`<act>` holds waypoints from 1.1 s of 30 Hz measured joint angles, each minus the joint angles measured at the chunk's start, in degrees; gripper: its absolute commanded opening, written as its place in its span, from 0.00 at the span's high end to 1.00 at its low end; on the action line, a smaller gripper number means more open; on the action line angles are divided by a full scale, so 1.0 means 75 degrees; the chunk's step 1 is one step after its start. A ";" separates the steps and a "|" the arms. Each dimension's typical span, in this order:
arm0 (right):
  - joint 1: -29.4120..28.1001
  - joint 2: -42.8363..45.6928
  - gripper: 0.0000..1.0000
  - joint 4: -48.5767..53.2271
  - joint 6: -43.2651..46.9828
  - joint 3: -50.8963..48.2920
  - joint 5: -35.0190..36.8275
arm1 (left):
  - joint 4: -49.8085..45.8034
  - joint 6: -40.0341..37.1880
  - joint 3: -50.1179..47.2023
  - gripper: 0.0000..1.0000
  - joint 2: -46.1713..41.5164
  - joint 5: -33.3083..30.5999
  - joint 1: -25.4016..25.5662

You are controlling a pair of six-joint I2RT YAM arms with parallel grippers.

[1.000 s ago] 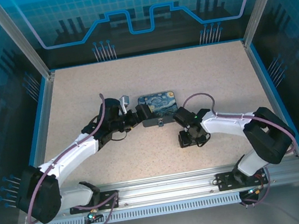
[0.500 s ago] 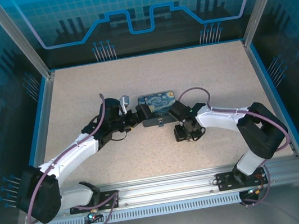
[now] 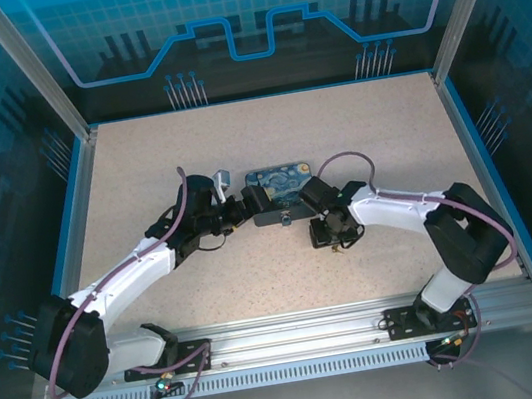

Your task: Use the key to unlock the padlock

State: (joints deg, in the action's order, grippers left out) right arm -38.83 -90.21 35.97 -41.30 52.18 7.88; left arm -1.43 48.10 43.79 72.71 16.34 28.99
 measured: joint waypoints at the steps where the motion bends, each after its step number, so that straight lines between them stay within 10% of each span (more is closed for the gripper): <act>1: 0.0000 0.0085 0.54 0.0108 -0.0146 0.0000 0.0096 | 0.0000 0.0003 0.0000 0.01 0.0000 0.0000 0.0003; 33: -0.0117 -0.0825 0.67 0.0743 -0.3730 0.0297 0.0440 | 0.0236 -0.0026 0.0143 0.01 0.0423 0.0254 0.0000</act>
State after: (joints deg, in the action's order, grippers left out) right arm -39.70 -96.40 41.54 -69.28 54.41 11.18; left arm 0.34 47.90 44.86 75.88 18.24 28.99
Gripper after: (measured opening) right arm 0.343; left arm 0.989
